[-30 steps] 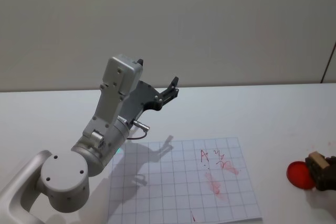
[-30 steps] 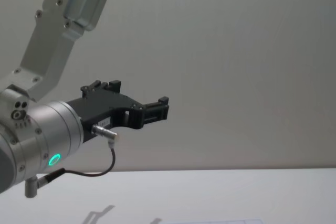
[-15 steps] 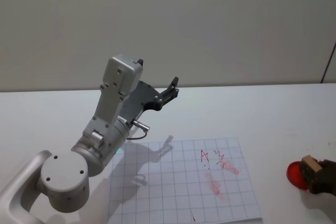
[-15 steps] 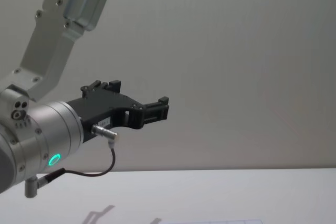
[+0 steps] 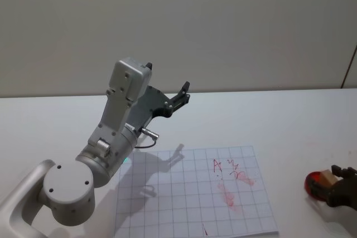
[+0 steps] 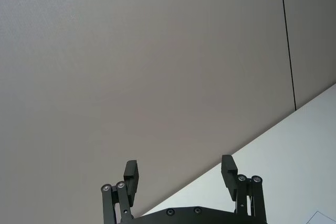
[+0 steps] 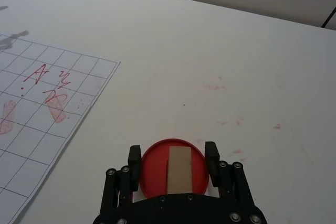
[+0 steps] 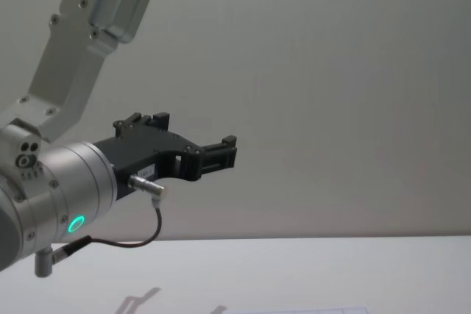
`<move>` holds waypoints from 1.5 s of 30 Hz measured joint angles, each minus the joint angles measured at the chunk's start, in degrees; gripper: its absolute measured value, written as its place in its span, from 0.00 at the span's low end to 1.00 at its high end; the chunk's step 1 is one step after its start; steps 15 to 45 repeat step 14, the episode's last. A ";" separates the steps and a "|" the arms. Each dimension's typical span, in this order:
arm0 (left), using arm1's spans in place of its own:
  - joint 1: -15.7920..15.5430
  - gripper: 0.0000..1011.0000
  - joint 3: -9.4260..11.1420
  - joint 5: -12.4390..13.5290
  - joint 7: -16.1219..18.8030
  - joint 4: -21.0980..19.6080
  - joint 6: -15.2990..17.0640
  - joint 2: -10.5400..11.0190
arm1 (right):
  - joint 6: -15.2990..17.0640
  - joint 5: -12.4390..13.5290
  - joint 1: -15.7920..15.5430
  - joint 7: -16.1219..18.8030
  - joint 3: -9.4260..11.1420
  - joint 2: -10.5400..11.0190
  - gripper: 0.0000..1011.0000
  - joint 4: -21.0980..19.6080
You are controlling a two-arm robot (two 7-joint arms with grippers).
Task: Use the one hand to pick up the stamp and affix it onto the A4 paper.
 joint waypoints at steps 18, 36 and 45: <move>0.00 0.99 0.00 0.00 0.00 0.00 0.00 0.00 | 0.14 -0.13 0.12 0.18 -0.11 -0.09 0.99 0.12; 0.00 0.99 0.00 0.00 0.00 0.00 0.00 0.00 | 0.14 -0.13 0.12 0.18 -0.11 -0.09 0.99 0.12; 0.00 0.99 0.00 0.00 0.00 0.00 0.00 0.00 | 0.14 -0.13 0.12 0.18 -0.11 -0.09 0.99 0.12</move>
